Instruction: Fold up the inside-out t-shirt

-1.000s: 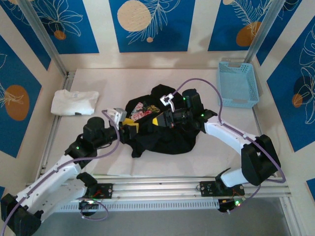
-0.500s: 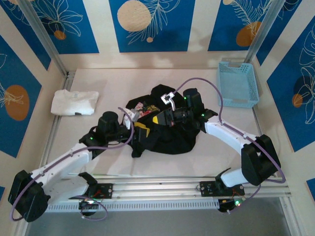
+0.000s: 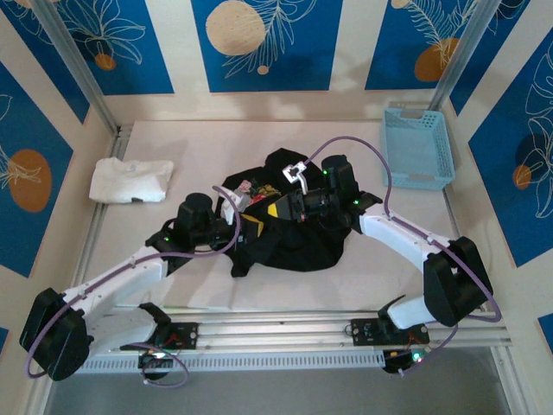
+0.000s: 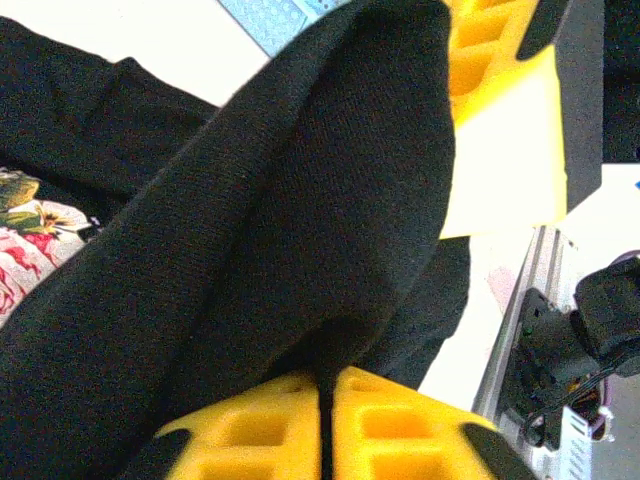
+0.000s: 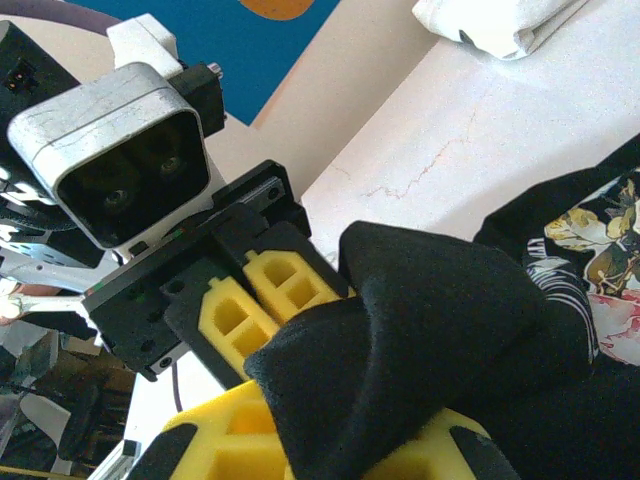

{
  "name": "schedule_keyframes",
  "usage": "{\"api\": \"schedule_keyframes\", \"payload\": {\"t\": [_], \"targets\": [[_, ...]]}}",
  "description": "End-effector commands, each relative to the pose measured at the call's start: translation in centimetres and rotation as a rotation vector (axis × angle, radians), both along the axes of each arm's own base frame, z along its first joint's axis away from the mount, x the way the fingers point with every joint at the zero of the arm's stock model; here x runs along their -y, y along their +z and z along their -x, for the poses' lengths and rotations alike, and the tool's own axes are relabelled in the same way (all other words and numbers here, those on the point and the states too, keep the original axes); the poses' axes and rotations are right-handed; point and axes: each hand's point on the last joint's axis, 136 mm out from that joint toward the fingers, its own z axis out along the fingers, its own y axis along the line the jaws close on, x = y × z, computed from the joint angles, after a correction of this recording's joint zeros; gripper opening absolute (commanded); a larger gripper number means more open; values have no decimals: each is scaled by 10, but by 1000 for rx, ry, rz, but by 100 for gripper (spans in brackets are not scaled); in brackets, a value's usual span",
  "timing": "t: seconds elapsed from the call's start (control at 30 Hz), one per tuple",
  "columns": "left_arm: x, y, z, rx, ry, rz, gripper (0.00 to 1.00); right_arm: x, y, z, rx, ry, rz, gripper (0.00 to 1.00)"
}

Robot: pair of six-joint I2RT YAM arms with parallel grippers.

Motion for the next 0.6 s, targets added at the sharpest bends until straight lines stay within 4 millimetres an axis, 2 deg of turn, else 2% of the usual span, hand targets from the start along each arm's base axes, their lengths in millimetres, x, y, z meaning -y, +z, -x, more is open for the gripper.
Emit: {"api": "schedule_keyframes", "payload": {"t": [0.0,0.07,0.13,0.27,0.33,0.43,0.57], "targets": [[6,19,-2,55,-16,33,2,3,7,-2,16,-11,-12,0],[5,23,0,62,-22,37,0,4,4,-4,21,-29,7,0],[3,30,5,77,-32,46,0,7,-2,-9,15,-68,48,5],[-3,54,14,120,-35,88,0,26,-26,-34,-13,-259,242,26],[-6,68,17,134,-24,122,0,37,-30,-41,-3,-325,315,33],[-8,88,20,145,-12,178,0,46,-19,-40,81,-376,353,39],[-10,101,20,150,5,216,0,45,9,-20,279,-368,310,42]]}}
